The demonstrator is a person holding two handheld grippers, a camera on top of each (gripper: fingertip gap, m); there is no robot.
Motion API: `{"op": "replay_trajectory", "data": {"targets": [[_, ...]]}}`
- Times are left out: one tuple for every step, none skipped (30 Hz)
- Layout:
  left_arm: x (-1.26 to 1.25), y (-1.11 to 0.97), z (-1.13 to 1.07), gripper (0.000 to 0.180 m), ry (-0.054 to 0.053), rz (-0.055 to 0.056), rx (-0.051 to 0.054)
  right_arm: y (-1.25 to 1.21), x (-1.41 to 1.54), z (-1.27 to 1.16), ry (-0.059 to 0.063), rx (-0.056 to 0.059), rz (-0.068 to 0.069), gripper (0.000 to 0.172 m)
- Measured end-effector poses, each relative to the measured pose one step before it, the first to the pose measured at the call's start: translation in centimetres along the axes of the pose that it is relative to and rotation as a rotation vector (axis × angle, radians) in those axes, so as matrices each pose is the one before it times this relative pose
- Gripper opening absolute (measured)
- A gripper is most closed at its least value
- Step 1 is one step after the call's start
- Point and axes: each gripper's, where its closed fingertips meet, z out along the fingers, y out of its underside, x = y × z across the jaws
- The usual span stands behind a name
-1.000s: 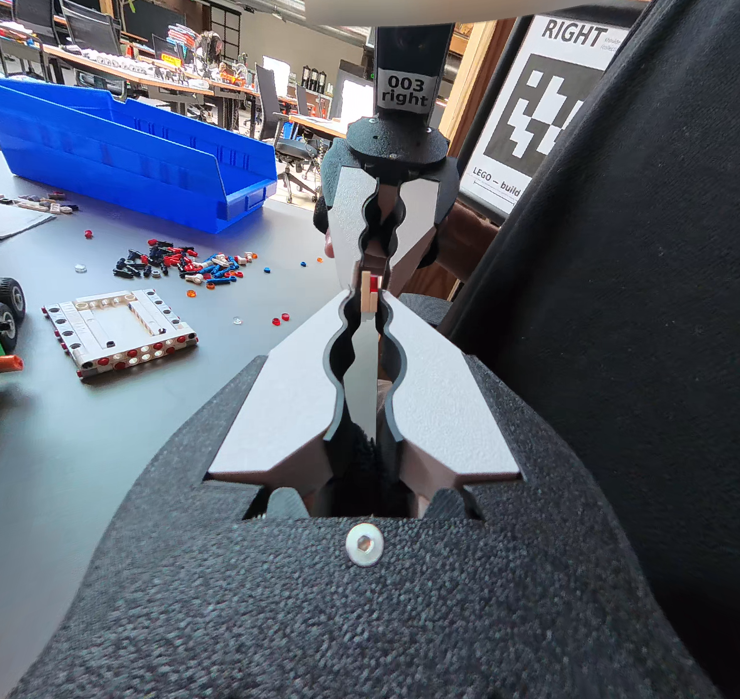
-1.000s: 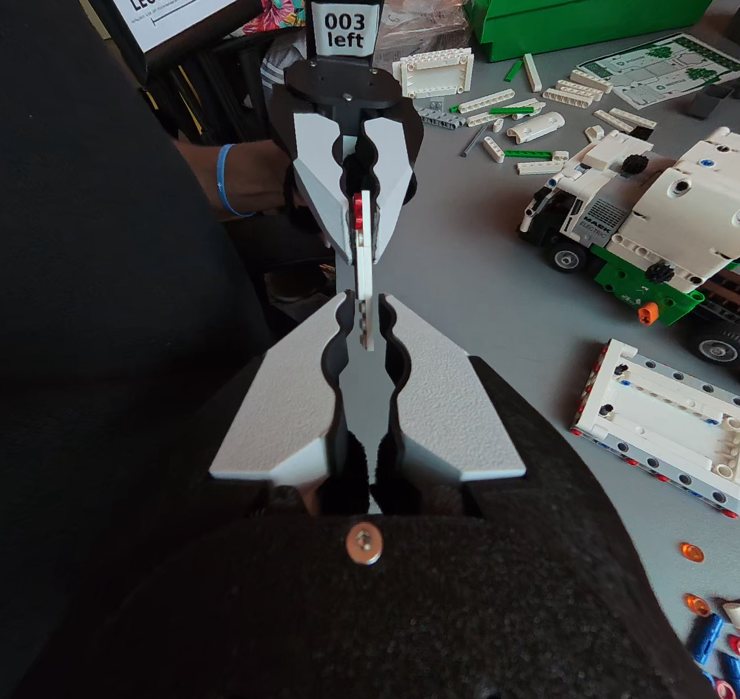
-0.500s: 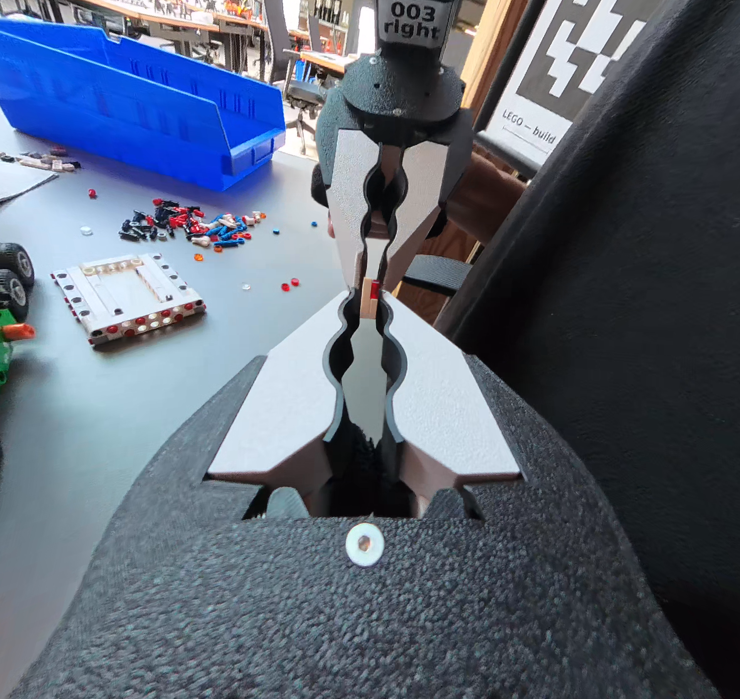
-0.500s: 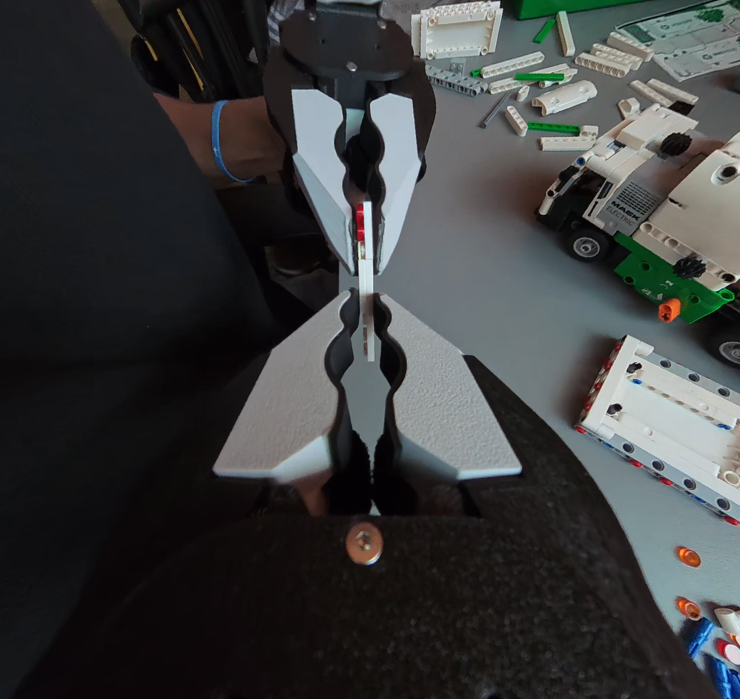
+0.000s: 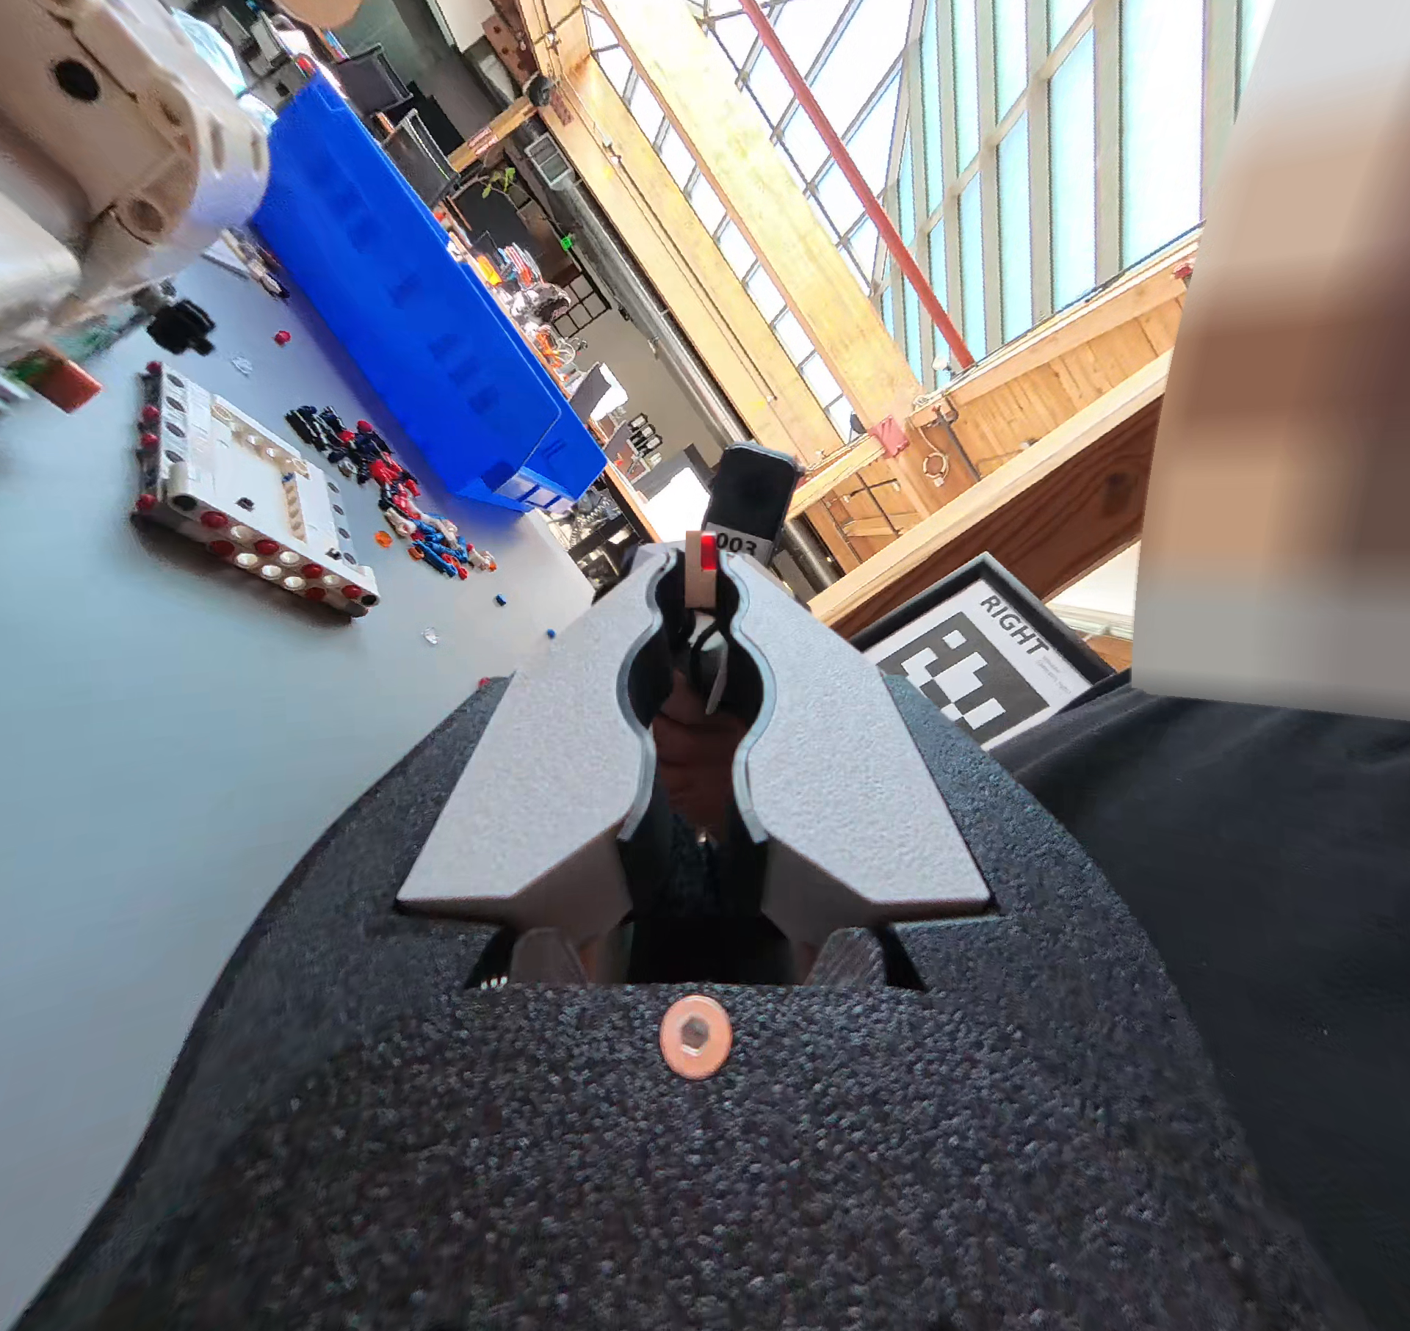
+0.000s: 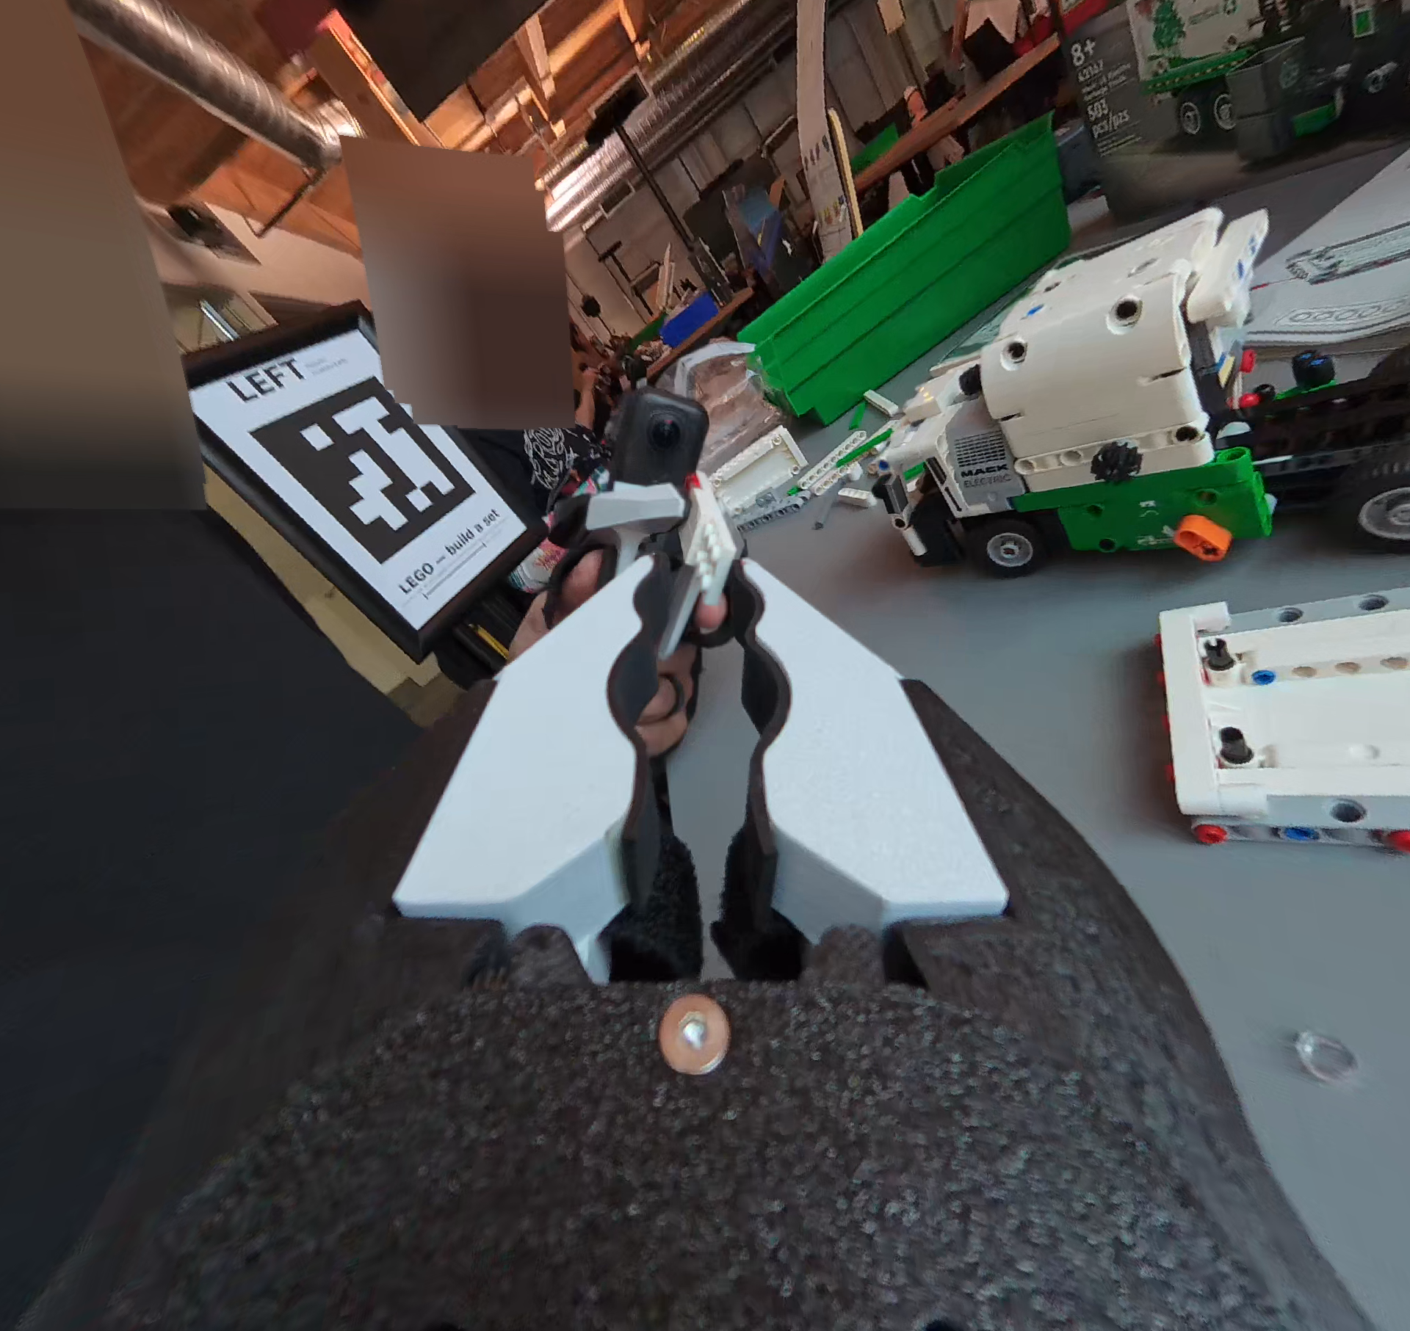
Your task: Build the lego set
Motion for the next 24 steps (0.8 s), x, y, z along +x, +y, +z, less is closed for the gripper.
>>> {"op": "replay_trajectory", "data": {"targets": [[0.152,0.294,0.16,0.004,0.0153,-0.0165,-0.0017,-0.167,-0.039,-0.211,-0.0115,0.0281,0.0231,0.01],[0.082,0.269,0.157,0.004,0.0046,-0.0072,-0.0022,-0.011,0.086,-0.228,-0.0025,0.0138,0.016,0.005],[0.025,0.264,0.159,0.004,-0.003,0.0059,-0.0055,-0.042,0.06,-0.234,-0.0028,0.0113,0.0141,0.005],[0.063,0.262,0.147,0.004,-0.0006,0.0096,-0.011,-0.101,-0.026,-0.215,-0.0052,0.0114,0.0151,0.004],[0.101,0.204,0.115,0.004,0.0044,0.0065,-0.0149,-0.066,-0.125,-0.178,-0.0108,0.0053,0.0142,0.003],[0.112,0.178,0.106,0.005,0.0063,0.0099,-0.0216,-0.035,-0.177,-0.161,-0.0156,-0.0013,0.0207,0.003],[0.088,0.218,0.109,0.006,0.0026,0.0201,-0.0312,-0.043,-0.148,-0.141,-0.013,-0.0048,0.0265,0.003],[0.041,0.291,0.119,0.007,-0.0033,0.0343,-0.041,-0.064,-0.112,-0.139,-0.0103,-0.0023,0.025,0.003],[0.044,0.403,0.126,0.008,-0.0074,0.0496,-0.0504,-0.018,-0.04,-0.118,-0.0073,-0.0059,0.0294,0.003],[0.082,0.575,0.155,0.01,-0.0092,0.0597,-0.0637,0.117,0.032,-0.111,-0.0041,-0.0159,0.0288,0.003],[0.028,0.727,0.192,0.011,-0.0124,0.0584,-0.0757,0.162,0.069,-0.132,-0.004,-0.0212,0.0283,0.003],[-0.131,0.615,0.178,0.011,-0.0175,0.0456,-0.068,0.23,0.072,-0.19,-0.0028,-0.0278,0.0201,0.003],[-0.193,0.412,0.167,0.011,-0.0112,0.0249,-0.0486,0.15,0.2,-0.269,0.0113,-0.0243,-0.0024,0.003],[-0.103,0.228,0.181,0.01,0.0067,0.0005,-0.0323,0.104,0.125,-0.295,0.0101,-0.0206,-0.0135,0.003],[-0.046,0.044,0.208,0.011,0.0203,-0.021,-0.0154,0.069,0.115,-0.269,0.007,-0.0194,-0.0035,0.003],[-0.013,-0.076,0.212,0.012,0.0267,-0.0308,-0.0027,0.002,0.132,-0.258,0.0074,-0.0135,0.0007,0.003],[-0.067,-0.079,0.254,0.014,0.0232,-0.0305,-0.0002,-0.119,0.196,-0.282,0.0099,-0.0033,-0.0022,0.003],[-0.194,0.011,0.282,0.014,0.0142,-0.0252,-0.0045,-0.082,0.204,-0.277,0.0099,-0.002,-0.0004,0.003],[-0.243,0.067,0.313,0.014,0.007,-0.017,-0.0088,0.031,0.216,-0.261,0.0075,-0.007,0.0035,0.003],[-0.364,0.032,0.326,0.014,-0.0032,-0.0116,-0.0078,0.038,0.251,-0.253,0.0073,-0.0061,0.0017,0.003],[-0.394,-0.052,0.329,0.015,-0.0069,-0.0085,-0.0043,-0.058,0.24,-0.267,0.0055,0.0006,0.0024,0.003],[-0.227,-0.167,0.317,0.015,0.001,-0.0053,0.0001,-0.157,0.18,-0.268,-0.0007,0.0055,0.0044,0.003],[-0.149,-0.307,0.276,0.015,0.0054,-0.0056,0.0062,-0.247,0.179,-0.276,-0.0027,0.0087,0.0019,0.003],[-0.189,-0.449,0.235,0.017,0.0021,-0.0064,0.0106,-0.387,0.355,-0.297,0.0058,0.0133,0.0007,0.003]]}}
